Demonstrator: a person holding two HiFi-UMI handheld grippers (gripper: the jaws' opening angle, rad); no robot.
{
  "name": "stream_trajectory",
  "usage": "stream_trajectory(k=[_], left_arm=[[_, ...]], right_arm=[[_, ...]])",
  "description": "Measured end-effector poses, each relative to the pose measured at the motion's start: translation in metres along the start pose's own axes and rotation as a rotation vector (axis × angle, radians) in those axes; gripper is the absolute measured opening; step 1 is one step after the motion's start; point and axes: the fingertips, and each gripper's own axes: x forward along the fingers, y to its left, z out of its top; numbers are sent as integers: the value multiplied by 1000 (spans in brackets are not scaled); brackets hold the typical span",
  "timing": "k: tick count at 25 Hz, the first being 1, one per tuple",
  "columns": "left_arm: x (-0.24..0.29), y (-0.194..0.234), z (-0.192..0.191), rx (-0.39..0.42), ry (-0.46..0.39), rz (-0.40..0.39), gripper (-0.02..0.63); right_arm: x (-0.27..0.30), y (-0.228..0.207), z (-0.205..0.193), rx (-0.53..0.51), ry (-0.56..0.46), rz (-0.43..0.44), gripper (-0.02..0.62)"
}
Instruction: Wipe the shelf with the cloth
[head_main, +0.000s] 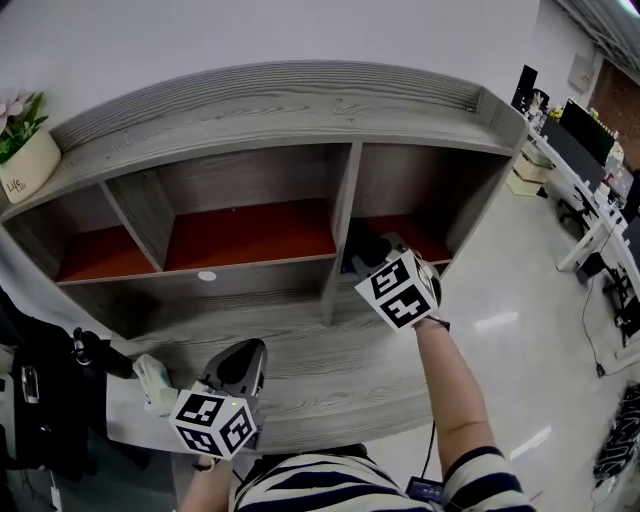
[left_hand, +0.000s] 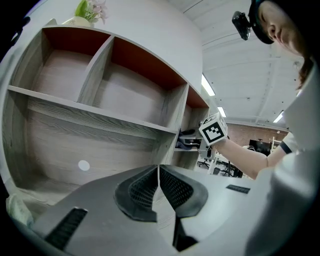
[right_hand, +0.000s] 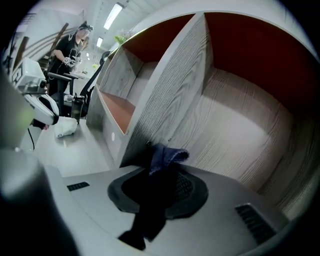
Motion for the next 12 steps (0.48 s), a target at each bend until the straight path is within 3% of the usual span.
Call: stream_trajectory(k=[12], left_arm=[[7, -3, 0, -13, -10, -37, 24]], right_arm=[[-9, -21, -29, -116, 126, -117, 74]])
